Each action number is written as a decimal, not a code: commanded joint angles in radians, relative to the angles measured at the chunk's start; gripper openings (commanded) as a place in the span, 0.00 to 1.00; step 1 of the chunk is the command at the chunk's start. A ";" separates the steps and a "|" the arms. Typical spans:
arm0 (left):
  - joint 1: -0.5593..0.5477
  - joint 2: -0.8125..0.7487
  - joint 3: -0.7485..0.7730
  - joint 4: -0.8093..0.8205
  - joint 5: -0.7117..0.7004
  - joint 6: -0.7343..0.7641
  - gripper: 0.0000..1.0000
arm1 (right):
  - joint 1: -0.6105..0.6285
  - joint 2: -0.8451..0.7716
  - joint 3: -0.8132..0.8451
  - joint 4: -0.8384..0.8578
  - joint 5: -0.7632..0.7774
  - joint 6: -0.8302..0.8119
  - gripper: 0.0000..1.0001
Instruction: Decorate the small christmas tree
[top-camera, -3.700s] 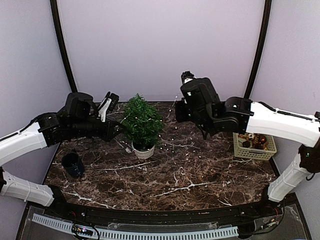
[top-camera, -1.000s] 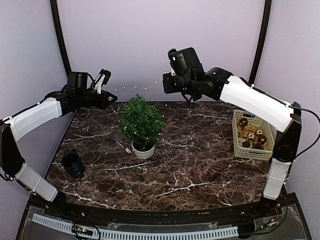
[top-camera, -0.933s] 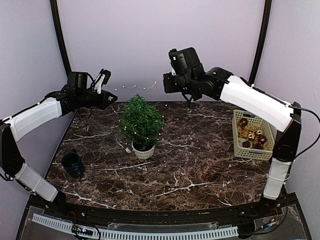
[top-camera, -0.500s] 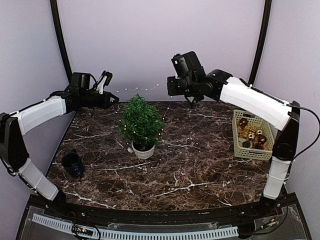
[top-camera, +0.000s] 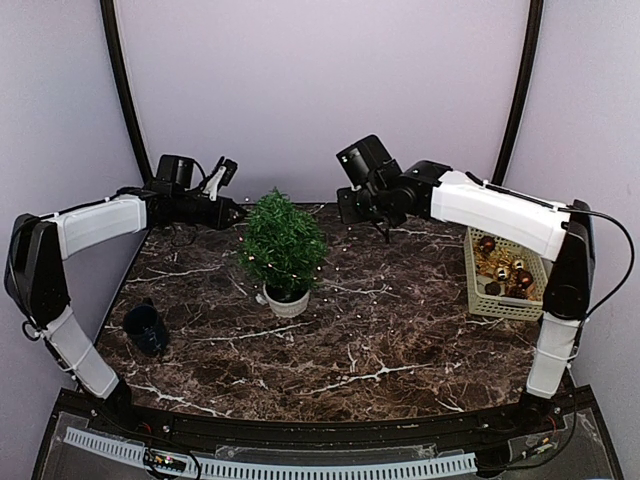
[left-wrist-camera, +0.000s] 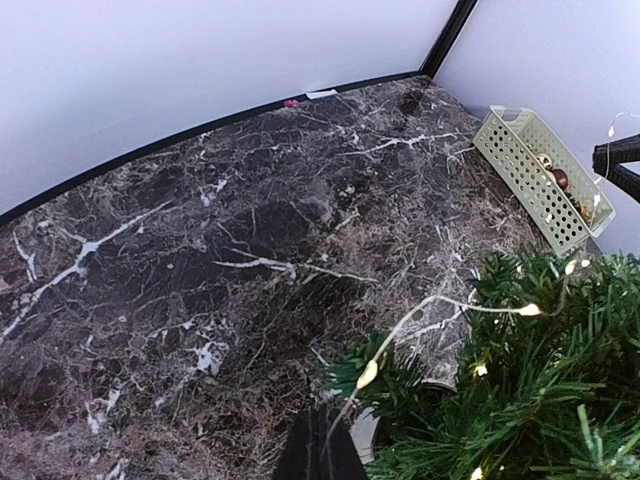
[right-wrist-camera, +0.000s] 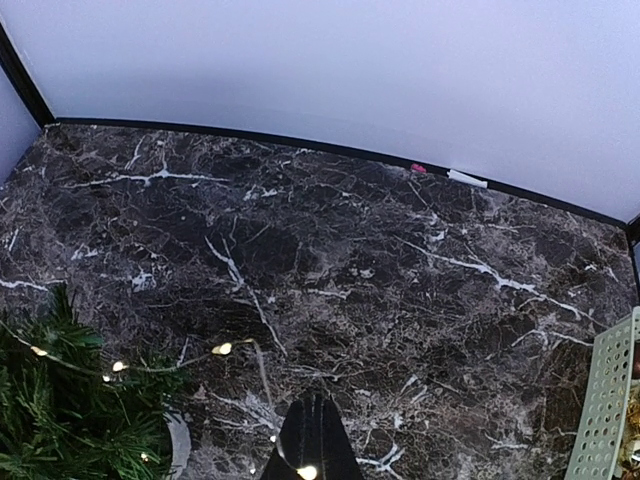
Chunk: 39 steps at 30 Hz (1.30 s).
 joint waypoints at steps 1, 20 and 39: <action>0.004 0.041 0.035 -0.022 0.061 0.018 0.00 | -0.008 -0.009 -0.043 -0.009 -0.034 0.024 0.00; 0.002 0.103 0.088 -0.027 0.161 -0.022 0.00 | -0.005 -0.218 -0.273 0.048 -0.221 0.019 0.00; 0.002 0.059 0.073 -0.098 0.193 -0.018 0.28 | 0.051 -0.275 -0.366 0.084 -0.357 0.045 0.00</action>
